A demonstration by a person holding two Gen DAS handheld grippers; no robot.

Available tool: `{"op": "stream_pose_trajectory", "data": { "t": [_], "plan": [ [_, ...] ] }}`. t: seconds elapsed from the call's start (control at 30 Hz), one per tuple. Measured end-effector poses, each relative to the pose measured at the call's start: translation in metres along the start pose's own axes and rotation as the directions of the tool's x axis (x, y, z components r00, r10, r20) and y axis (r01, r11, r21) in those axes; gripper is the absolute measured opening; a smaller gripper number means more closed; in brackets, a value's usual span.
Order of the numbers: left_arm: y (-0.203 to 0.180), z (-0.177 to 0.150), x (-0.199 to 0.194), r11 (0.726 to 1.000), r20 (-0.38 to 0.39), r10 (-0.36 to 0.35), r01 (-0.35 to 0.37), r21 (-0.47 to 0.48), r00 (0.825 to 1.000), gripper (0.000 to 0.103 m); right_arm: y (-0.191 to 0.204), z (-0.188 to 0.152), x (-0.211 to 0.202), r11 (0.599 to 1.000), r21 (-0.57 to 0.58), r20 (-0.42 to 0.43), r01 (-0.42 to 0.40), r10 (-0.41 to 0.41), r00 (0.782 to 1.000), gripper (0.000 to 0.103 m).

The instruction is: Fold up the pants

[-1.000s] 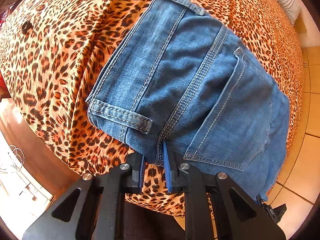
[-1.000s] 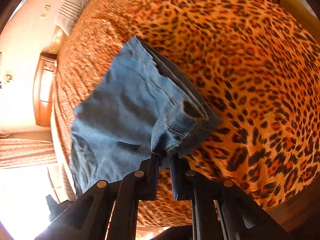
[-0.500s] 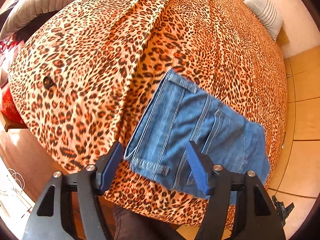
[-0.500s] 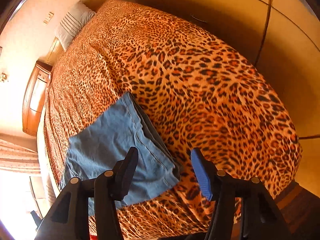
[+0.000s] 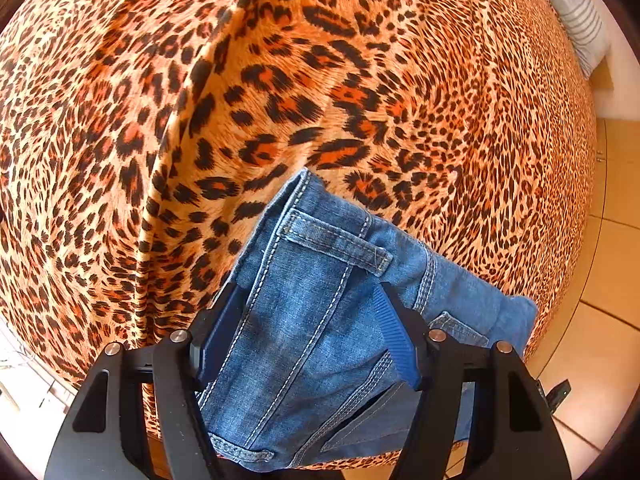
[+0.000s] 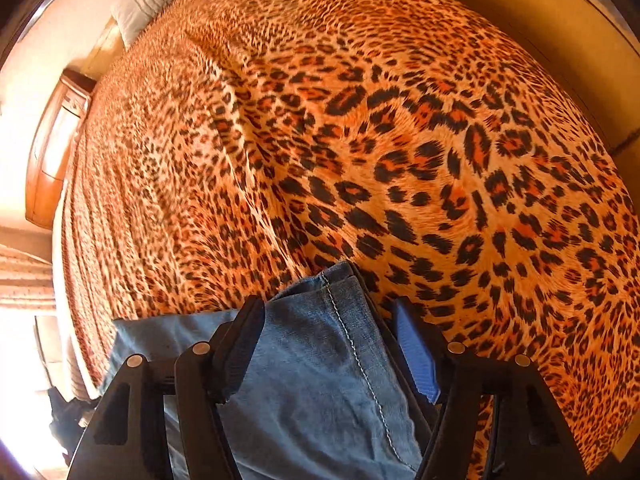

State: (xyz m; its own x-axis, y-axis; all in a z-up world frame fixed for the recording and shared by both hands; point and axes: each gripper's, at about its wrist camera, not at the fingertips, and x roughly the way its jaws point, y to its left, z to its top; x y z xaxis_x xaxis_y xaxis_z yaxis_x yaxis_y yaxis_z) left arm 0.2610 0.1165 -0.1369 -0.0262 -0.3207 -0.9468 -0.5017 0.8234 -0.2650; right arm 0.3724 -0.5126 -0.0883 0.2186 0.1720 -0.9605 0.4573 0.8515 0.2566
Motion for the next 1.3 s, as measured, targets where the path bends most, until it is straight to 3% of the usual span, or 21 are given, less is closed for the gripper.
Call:
{"op": "stream_pose_trajectory", "data": {
  "t": [0.07,0.17,0.23,0.33,0.43,0.5,0.6,0.67,0.77,0.9,1.1,1.13,1.17,1.2,1.23,1.3],
  "plan": [
    [-0.013,0.0,-0.005,0.999,0.066,0.042,-0.044,0.031,0.997,0.037,0.008,-0.001,-0.006,0.997,-0.068,0.021,0.049,-0.048,0.999,0.017],
    [-0.031,0.008,-0.002,0.989,0.111,0.117,-0.126,0.073,0.987,0.031,0.002,0.009,-0.028,0.999,-0.031,0.124,0.016,-0.012,0.992,0.014],
    [-0.039,0.013,0.011,0.972,0.116,0.207,-0.218,0.09,0.971,0.031,-0.007,0.02,-0.015,1.0,0.019,0.079,0.024,-0.025,0.997,0.014],
    [-0.041,0.013,0.016,0.968,0.116,0.23,-0.239,0.075,0.966,0.031,0.004,0.018,0.005,0.995,-0.022,0.061,0.1,-0.098,0.993,0.015],
    [-0.036,0.005,-0.002,0.972,0.12,0.207,-0.218,0.092,0.971,0.033,0.003,0.013,-0.006,0.996,-0.002,0.089,0.084,-0.083,0.993,0.021],
    [-0.028,-0.004,-0.021,0.978,0.136,0.161,-0.176,0.108,0.978,0.037,-0.004,0.004,-0.025,0.999,0.026,0.101,0.045,-0.047,0.994,0.036],
    [-0.01,-0.033,-0.051,0.978,0.188,0.147,-0.171,0.122,0.971,0.058,-0.03,-0.019,-0.054,0.998,0.058,0.133,-0.019,0.011,0.991,0.055],
    [0.005,-0.06,-0.06,0.982,0.175,0.104,-0.129,0.14,0.979,0.061,-0.046,-0.041,-0.067,0.996,0.078,0.129,-0.042,0.032,0.991,0.057],
    [0.033,-0.104,-0.055,0.995,0.106,-0.028,0.017,0.102,0.994,0.065,-0.069,-0.084,-0.073,0.99,0.12,0.093,-0.071,0.06,0.994,0.059],
    [0.049,-0.138,-0.022,0.991,0.011,-0.135,0.135,0.011,0.991,0.065,-0.09,-0.131,-0.067,0.984,0.165,0.04,-0.061,0.055,0.998,0.059],
    [0.052,-0.124,0.005,0.987,-0.009,-0.141,0.14,-0.083,0.99,0.064,-0.113,-0.152,-0.042,0.945,0.291,0.012,-0.151,0.154,0.988,0.059],
    [0.048,-0.122,0.006,0.989,-0.009,-0.125,0.124,-0.084,0.992,0.059,-0.113,-0.153,-0.04,0.94,0.296,0.023,-0.168,0.169,0.985,0.059],
    [0.045,-0.121,0.005,0.989,-0.007,-0.124,0.123,-0.08,0.992,0.044,-0.111,-0.154,-0.04,0.939,0.291,0.037,-0.185,0.182,0.983,0.055],
    [0.042,-0.121,0.004,0.989,-0.011,-0.134,0.133,-0.069,0.991,0.036,-0.108,-0.154,-0.042,0.939,0.282,0.065,-0.198,0.187,0.98,0.029],
    [0.038,-0.122,0.002,0.99,-0.011,-0.133,0.132,-0.059,0.991,0.03,-0.105,-0.154,-0.044,0.939,0.269,0.079,-0.216,0.202,0.976,0.011],
    [0.033,-0.128,-0.004,0.996,0.006,-0.089,0.089,-0.03,0.996,0.028,-0.1,-0.156,-0.053,0.94,0.25,0.103,-0.231,0.212,0.972,0.006]
  ]
}}
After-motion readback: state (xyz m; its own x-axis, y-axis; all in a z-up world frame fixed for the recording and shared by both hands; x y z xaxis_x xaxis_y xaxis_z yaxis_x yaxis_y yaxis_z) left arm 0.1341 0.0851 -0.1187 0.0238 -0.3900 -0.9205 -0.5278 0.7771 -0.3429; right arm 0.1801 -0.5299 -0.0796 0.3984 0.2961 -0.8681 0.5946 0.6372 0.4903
